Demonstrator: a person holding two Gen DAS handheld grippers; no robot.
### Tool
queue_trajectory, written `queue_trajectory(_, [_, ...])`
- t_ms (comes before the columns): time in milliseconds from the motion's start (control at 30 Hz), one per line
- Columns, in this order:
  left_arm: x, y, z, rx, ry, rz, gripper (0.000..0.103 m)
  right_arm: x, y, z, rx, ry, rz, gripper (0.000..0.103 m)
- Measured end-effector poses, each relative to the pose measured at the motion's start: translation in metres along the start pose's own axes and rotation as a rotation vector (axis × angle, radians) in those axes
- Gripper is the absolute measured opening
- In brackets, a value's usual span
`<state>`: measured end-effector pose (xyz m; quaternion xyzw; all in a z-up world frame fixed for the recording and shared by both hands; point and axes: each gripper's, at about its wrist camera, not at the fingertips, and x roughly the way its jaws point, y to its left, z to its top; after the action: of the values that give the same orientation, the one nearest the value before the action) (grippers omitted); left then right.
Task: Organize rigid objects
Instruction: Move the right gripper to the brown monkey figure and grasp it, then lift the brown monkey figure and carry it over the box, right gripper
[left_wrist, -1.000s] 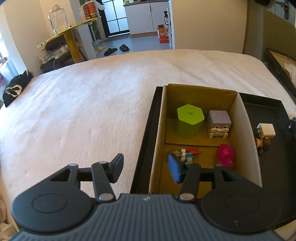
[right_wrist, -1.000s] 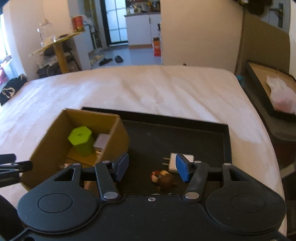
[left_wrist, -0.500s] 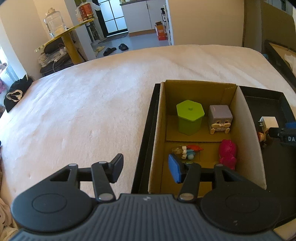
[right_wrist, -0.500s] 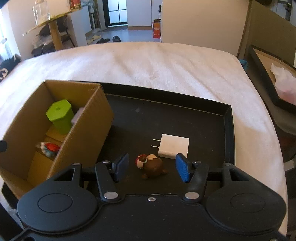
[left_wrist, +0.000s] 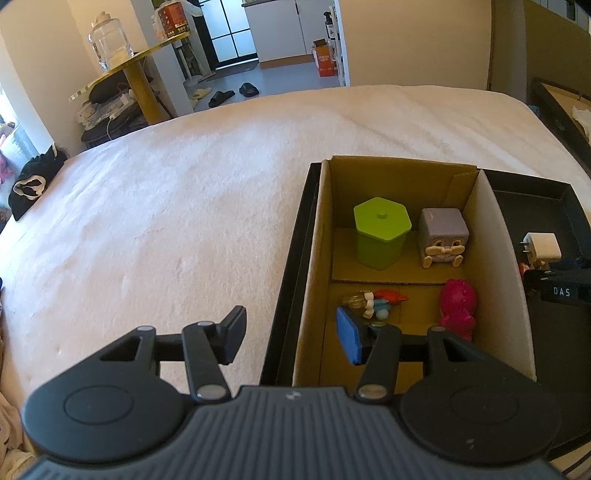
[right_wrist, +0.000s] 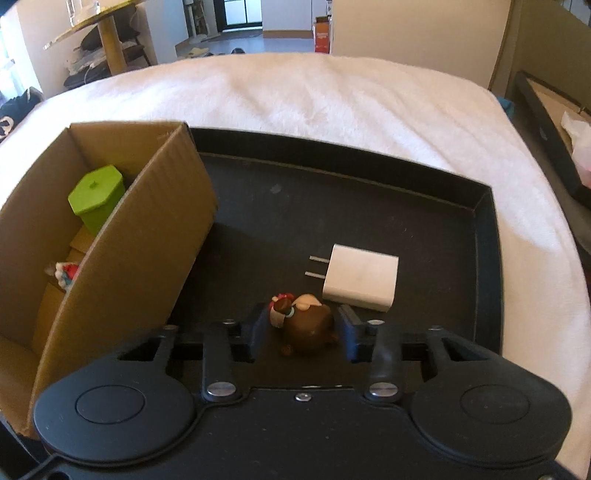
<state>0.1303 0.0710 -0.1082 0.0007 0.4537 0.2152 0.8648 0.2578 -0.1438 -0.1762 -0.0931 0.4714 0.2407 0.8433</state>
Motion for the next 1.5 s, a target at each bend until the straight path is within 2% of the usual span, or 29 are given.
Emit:
queue_trajectory(367, [-0.004, 0.004, -0.003, -0.012, -0.017, -0.008, 0.052, -0.029, 0.000, 0.002, 0.003, -0.057, -0.029, 0.030])
queue_trajectory(767, [-0.012, 0.009, -0.005, -0.041, -0.045, -0.023, 0.052, -0.065, 0.000, 0.019, 0.011, -0.159, -0.011, 0.030])
queue_trajectory(1100, [-0.013, 0.015, -0.006, -0.061, -0.057, -0.047, 0.052, -0.102, 0.014, 0.032, -0.019, -0.271, 0.040, 0.031])
queue_trajectory(1267, [-0.013, 0.016, -0.006, -0.065, -0.059, -0.055, 0.052, -0.109, 0.021, 0.032, -0.037, -0.290, 0.064, 0.031])
queue_trajectory(1500, [-0.014, 0.018, -0.007, -0.067, -0.066, -0.072, 0.052, -0.116, 0.030, 0.032, -0.053, -0.305, 0.143, 0.031])
